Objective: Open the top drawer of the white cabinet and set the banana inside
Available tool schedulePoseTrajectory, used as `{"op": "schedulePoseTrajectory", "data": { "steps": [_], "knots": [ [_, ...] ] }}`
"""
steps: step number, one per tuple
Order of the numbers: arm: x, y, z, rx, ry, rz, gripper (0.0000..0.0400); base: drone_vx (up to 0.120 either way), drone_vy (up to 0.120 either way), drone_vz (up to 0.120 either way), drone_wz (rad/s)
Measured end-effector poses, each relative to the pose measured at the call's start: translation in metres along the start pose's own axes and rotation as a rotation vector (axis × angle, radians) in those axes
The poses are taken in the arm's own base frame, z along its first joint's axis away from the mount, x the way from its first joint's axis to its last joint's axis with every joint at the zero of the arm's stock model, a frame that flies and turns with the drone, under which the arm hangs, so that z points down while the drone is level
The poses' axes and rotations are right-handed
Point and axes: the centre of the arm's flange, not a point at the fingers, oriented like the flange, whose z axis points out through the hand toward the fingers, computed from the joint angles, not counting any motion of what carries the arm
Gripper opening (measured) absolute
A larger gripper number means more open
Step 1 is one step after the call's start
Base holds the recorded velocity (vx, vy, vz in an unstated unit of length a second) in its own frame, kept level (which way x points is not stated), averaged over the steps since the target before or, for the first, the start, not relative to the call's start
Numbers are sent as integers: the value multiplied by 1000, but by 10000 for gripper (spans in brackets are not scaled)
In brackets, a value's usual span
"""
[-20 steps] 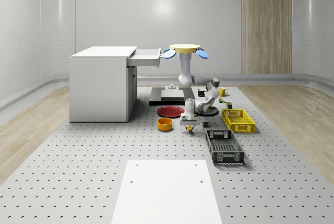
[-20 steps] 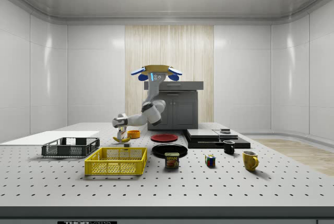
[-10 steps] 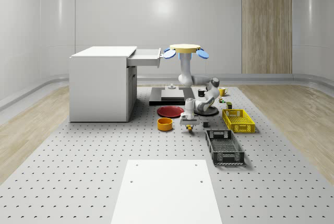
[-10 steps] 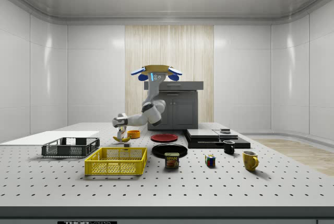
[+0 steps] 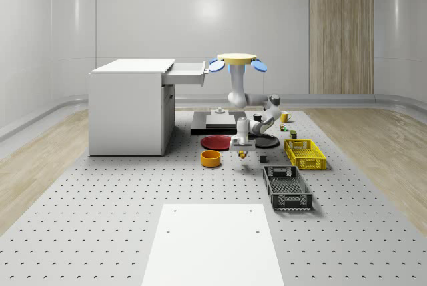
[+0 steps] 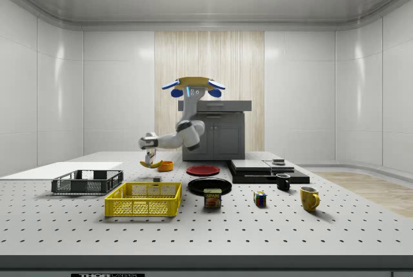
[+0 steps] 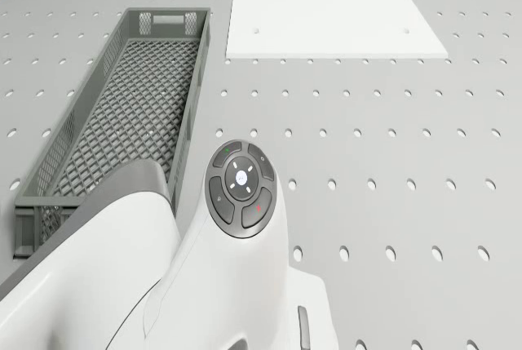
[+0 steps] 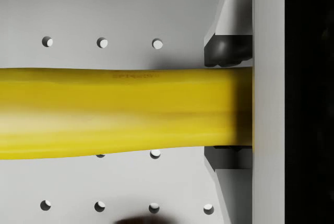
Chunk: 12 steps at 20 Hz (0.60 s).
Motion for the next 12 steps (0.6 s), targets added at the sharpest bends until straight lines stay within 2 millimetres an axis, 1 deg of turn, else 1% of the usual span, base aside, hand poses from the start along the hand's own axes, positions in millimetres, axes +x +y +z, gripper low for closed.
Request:
{"op": "schedulePoseTrajectory", "data": {
  "steps": [3,4,12],
  "knots": [
    [0,0,-5,0,0,1,193,0,0,120,0],
    [0,0,-6,0,0,1,193,-40,0,120,0],
    [0,0,-10,0,0,1,193,-120,0,120,0]
  ]
}}
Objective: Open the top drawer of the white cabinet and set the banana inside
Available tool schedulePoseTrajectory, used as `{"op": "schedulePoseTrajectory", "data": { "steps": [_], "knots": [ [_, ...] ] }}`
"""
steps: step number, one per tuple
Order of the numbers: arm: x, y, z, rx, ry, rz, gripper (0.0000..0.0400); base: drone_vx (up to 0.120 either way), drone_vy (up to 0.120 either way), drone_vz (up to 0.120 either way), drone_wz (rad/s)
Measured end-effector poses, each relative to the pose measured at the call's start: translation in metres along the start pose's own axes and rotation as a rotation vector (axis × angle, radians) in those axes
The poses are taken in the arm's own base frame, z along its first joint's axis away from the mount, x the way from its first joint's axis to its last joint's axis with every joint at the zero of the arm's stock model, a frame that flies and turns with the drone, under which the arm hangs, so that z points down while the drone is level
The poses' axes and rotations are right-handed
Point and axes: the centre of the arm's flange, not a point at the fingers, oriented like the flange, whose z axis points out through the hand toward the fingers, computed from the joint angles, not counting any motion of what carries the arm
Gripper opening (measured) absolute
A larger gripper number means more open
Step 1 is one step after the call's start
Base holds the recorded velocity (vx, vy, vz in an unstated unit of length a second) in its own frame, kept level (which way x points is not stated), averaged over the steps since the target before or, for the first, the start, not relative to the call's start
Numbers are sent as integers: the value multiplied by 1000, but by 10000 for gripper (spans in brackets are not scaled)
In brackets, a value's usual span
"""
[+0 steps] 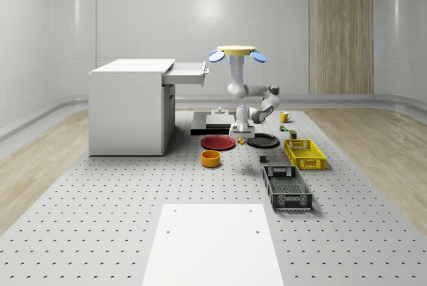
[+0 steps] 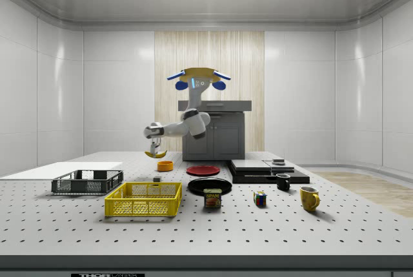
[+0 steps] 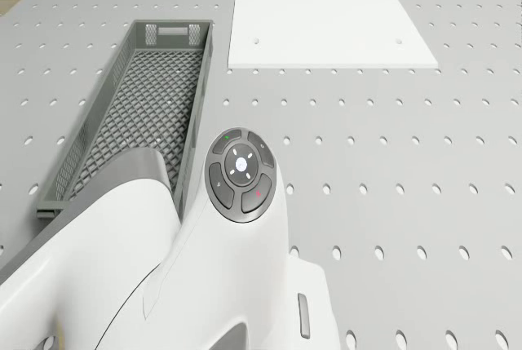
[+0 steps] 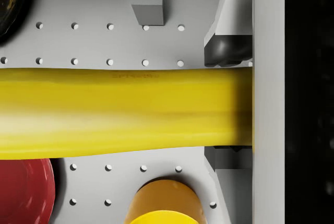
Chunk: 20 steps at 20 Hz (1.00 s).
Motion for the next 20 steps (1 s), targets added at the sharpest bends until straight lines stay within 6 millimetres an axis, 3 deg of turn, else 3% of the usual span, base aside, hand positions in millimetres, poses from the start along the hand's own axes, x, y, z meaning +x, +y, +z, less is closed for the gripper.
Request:
{"op": "schedulePoseTrajectory", "data": {
  "steps": [20],
  "knots": [
    [0,0,-1,0,0,0,193,-120,0,120,0]
  ]
}}
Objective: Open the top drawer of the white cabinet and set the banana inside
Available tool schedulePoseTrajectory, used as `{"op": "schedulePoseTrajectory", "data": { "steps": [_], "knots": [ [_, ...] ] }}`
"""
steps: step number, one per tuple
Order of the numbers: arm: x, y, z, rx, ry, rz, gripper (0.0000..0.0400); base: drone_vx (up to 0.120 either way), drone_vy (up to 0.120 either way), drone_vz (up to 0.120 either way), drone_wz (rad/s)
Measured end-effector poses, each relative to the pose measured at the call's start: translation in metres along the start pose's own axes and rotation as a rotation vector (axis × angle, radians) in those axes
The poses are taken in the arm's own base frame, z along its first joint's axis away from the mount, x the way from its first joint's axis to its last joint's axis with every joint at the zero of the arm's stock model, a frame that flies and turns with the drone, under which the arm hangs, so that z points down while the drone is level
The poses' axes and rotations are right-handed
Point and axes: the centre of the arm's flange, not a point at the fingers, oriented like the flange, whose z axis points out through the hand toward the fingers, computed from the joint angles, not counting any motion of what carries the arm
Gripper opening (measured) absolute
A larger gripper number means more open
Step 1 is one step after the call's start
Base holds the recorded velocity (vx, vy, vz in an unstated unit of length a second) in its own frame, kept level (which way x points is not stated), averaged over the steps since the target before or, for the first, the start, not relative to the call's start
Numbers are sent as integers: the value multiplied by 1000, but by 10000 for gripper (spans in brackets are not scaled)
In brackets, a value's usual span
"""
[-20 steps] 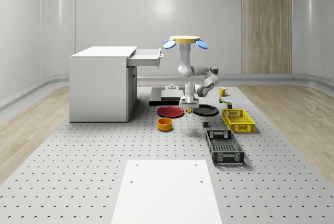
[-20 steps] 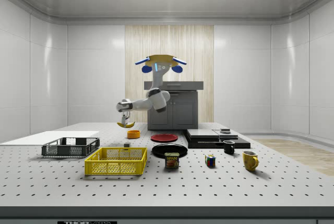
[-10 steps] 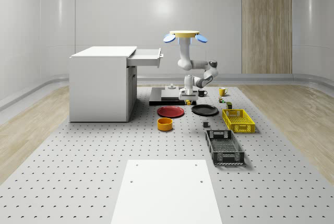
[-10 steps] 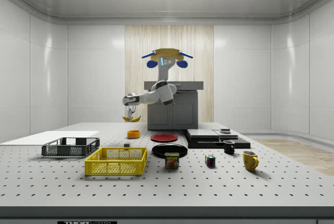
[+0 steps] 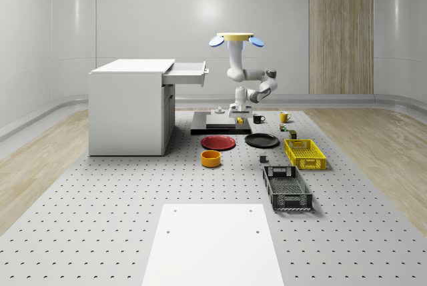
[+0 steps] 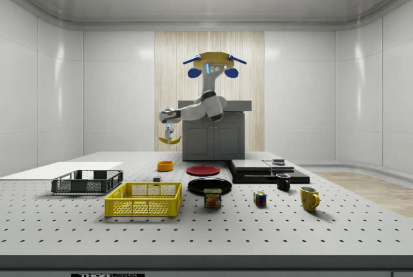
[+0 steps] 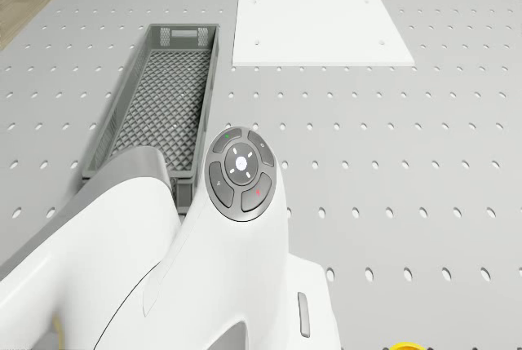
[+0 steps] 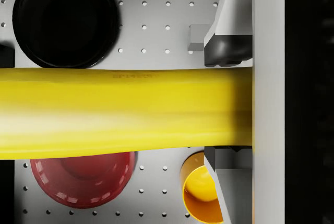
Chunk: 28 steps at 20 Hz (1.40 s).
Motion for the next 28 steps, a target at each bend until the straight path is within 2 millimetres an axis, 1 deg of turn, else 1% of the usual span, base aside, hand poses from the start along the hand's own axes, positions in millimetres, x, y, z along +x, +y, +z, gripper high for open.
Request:
{"op": "schedulePoseTrajectory", "data": {
  "steps": [15,20,28],
  "knots": [
    [0,0,0,0,0,0,193,-120,0,120,0],
    [0,0,0,0,0,0,193,-120,0,24,0],
    [0,0,0,0,0,0,193,-120,0,120,0]
  ]
}}
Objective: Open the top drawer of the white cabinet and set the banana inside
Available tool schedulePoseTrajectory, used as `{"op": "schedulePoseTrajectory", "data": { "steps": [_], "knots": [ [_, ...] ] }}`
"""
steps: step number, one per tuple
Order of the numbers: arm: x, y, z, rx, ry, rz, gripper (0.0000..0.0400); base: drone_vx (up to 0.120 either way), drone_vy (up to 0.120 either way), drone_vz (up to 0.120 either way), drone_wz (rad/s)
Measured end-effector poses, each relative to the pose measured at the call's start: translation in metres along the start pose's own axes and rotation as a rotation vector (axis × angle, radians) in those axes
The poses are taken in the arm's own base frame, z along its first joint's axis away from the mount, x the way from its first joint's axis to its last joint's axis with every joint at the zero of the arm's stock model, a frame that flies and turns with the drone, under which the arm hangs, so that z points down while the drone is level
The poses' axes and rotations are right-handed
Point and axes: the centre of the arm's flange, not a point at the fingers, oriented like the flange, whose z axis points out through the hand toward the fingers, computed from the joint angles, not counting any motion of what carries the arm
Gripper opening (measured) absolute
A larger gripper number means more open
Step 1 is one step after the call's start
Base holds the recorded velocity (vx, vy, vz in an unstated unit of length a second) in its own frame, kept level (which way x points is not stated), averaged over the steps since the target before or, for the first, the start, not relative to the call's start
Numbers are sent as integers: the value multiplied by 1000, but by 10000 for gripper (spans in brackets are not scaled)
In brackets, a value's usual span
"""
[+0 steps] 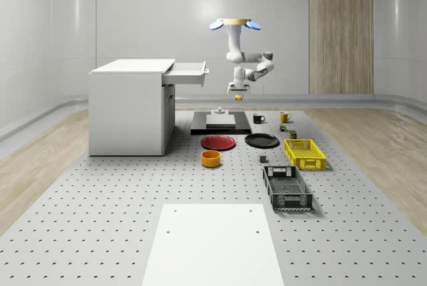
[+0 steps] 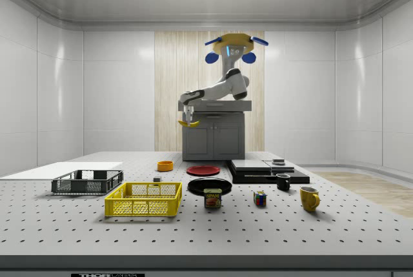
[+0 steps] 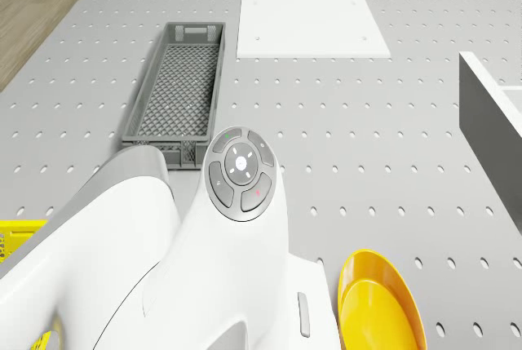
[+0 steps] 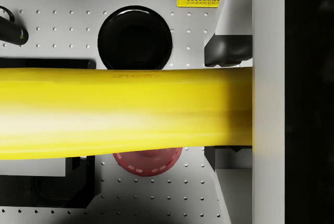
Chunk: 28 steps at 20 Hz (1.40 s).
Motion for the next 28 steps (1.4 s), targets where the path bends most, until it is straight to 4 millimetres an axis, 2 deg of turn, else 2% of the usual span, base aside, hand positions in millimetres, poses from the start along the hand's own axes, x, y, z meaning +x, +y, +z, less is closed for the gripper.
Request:
{"op": "schedulePoseTrajectory", "data": {
  "steps": [28],
  "knots": [
    [0,0,0,0,0,0,193,-120,0,120,0]
  ]
}}
